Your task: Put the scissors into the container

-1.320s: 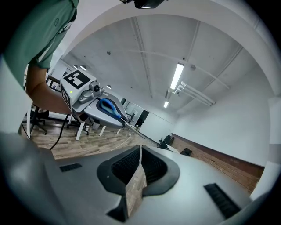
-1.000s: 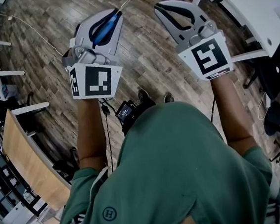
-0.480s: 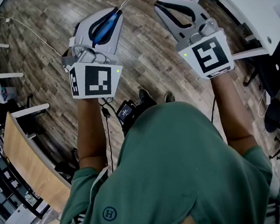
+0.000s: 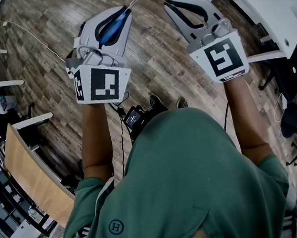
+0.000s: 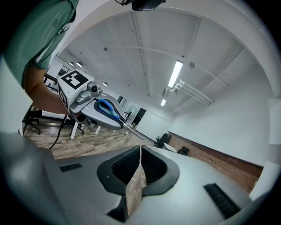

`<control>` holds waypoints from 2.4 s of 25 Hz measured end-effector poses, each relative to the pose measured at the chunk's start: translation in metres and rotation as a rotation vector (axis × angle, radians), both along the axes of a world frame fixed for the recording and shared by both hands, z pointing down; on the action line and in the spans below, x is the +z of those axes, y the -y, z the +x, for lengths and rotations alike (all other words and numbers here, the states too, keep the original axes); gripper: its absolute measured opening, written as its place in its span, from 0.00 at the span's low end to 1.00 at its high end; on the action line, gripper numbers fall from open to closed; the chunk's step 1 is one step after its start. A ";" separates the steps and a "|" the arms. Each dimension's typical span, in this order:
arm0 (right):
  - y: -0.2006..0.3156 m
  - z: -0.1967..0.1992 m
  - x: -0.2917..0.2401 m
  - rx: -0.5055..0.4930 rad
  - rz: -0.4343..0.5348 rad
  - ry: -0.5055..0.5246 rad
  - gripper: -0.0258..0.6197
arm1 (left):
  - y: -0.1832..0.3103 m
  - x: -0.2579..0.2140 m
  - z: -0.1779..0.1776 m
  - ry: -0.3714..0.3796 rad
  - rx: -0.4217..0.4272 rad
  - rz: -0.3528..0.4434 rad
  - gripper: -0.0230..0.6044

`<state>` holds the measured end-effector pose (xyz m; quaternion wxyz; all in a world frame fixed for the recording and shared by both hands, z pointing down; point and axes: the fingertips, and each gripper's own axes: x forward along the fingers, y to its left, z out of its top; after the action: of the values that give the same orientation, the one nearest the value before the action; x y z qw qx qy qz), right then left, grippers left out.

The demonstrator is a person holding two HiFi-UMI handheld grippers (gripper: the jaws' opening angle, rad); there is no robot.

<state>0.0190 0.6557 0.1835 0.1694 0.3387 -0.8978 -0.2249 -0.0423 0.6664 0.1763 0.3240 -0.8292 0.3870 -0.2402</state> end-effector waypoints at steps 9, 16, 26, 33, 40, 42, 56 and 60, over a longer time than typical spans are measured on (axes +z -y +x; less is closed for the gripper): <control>0.028 -0.006 0.001 0.016 0.014 -0.006 0.05 | 0.027 0.002 -0.001 0.004 0.028 0.006 0.09; 0.066 0.012 0.001 -0.022 0.023 -0.006 0.05 | 0.065 0.005 0.023 0.015 -0.004 -0.008 0.09; 0.143 0.055 -0.005 -0.084 0.030 0.038 0.05 | 0.140 -0.005 0.064 0.050 -0.076 0.009 0.09; 0.180 0.068 0.000 -0.105 0.018 0.054 0.05 | 0.174 -0.001 0.079 0.060 -0.097 0.000 0.09; 0.219 0.057 0.007 -0.095 -0.002 0.052 0.05 | 0.213 0.003 0.067 0.057 -0.090 -0.011 0.09; 0.232 0.050 0.009 -0.085 -0.006 0.050 0.05 | 0.227 0.005 0.060 0.055 -0.083 -0.014 0.09; 0.321 -0.020 0.005 -0.011 0.006 0.022 0.05 | 0.318 0.002 -0.005 0.021 0.003 -0.003 0.09; 0.341 -0.033 0.007 -0.002 0.001 -0.003 0.05 | 0.340 0.003 -0.017 0.012 0.013 -0.007 0.09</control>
<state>-0.0141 0.3145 0.1909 0.1704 0.3376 -0.8977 -0.2262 -0.0594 0.3263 0.1796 0.3251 -0.8312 0.3791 -0.2443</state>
